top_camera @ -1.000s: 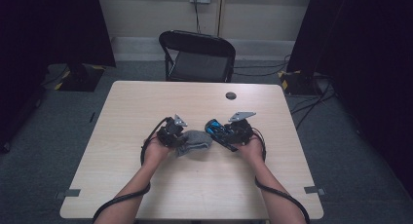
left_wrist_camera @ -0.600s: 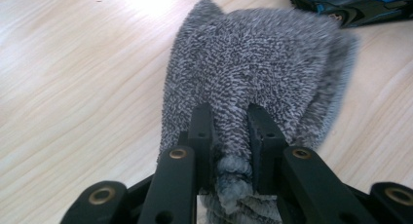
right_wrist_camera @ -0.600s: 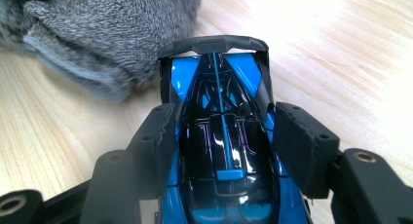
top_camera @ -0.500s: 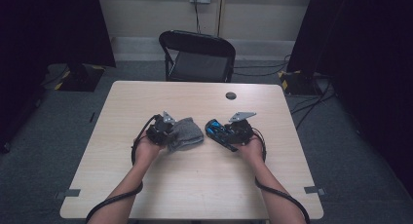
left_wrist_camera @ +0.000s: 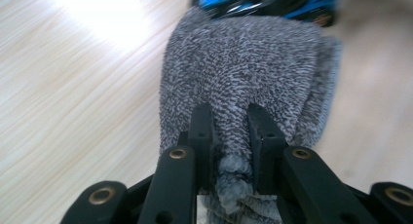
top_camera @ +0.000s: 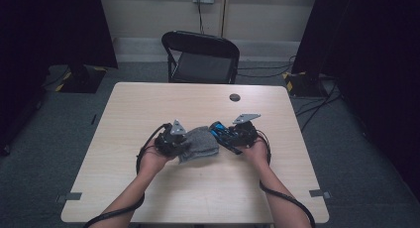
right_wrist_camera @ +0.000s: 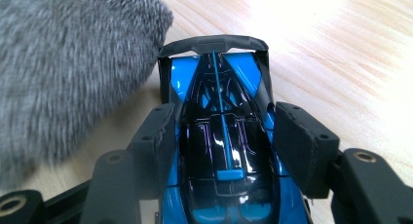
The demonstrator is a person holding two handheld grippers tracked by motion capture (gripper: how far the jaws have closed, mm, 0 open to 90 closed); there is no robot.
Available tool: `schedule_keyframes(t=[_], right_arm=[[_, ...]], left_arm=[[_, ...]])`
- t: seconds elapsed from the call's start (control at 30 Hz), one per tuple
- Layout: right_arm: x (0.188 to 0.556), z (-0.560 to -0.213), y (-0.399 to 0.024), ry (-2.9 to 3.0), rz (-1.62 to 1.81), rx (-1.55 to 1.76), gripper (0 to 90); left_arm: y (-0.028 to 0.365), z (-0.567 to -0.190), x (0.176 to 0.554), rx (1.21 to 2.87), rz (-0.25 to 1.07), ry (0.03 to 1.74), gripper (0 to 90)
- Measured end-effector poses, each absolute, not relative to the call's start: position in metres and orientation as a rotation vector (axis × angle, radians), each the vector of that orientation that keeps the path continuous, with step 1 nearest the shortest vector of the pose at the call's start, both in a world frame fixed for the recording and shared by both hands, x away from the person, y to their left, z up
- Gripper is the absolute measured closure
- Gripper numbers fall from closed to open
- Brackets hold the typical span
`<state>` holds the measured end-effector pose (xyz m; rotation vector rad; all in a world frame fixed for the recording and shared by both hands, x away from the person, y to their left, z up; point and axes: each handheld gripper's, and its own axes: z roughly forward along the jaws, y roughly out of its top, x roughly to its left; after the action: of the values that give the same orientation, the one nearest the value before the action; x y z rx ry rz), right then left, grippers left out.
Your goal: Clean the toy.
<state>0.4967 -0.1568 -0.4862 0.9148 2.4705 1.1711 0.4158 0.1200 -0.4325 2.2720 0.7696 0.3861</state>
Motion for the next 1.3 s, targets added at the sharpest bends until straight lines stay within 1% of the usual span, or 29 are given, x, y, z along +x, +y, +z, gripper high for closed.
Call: schedule_keyframes(t=[0.03,0.13,0.23,0.33,0.43,0.53,0.67,0.77,0.93,1.13,1.23,1.3], right_arm=[[0.497,-0.486,-0.157,2.47,1.171,0.915,41.7],[0.498,-0.486,-0.158,2.48,1.176,0.925,42.0],[0.498,-0.485,-0.158,2.485,1.17,0.926,42.0],[0.498,-0.485,-0.159,2.487,1.175,0.923,42.1],[0.498,-0.485,-0.159,2.49,1.177,0.925,42.2],[0.499,-0.484,-0.158,2.497,1.165,0.927,42.2],[0.499,-0.484,-0.159,2.499,1.166,0.928,42.3],[0.498,-0.484,-0.159,2.496,1.166,0.926,42.2],[0.497,-0.485,-0.161,2.495,1.172,0.927,42.3],[0.497,-0.484,-0.161,2.498,1.166,0.924,42.2],[0.497,-0.484,-0.162,2.497,1.169,0.925,42.2],[0.497,-0.484,-0.162,2.497,1.168,0.925,42.3]], left_arm=[[0.12,-0.432,0.416,2.272,0.386,0.77,75.1],[0.105,-0.436,0.406,2.298,0.339,0.69,75.1],[0.097,-0.438,0.402,2.313,0.327,0.653,75.1],[0.08,-0.443,0.395,2.331,0.296,0.595,75.2],[0.071,-0.444,0.392,2.324,0.276,0.57,75.2],[0.054,-0.448,0.387,2.312,0.232,0.512,75.1],[0.039,-0.454,0.387,2.321,0.224,0.479,75.0],[0.032,-0.457,0.388,2.316,0.192,0.46,75.0],[0.019,-0.453,0.374,2.328,0.167,0.378,74.9],[0.014,-0.454,0.37,2.293,0.106,0.342,74.9],[0.01,-0.455,0.37,2.303,0.094,0.319,74.8],[0.009,-0.458,0.374,2.311,0.104,0.334,74.6]])
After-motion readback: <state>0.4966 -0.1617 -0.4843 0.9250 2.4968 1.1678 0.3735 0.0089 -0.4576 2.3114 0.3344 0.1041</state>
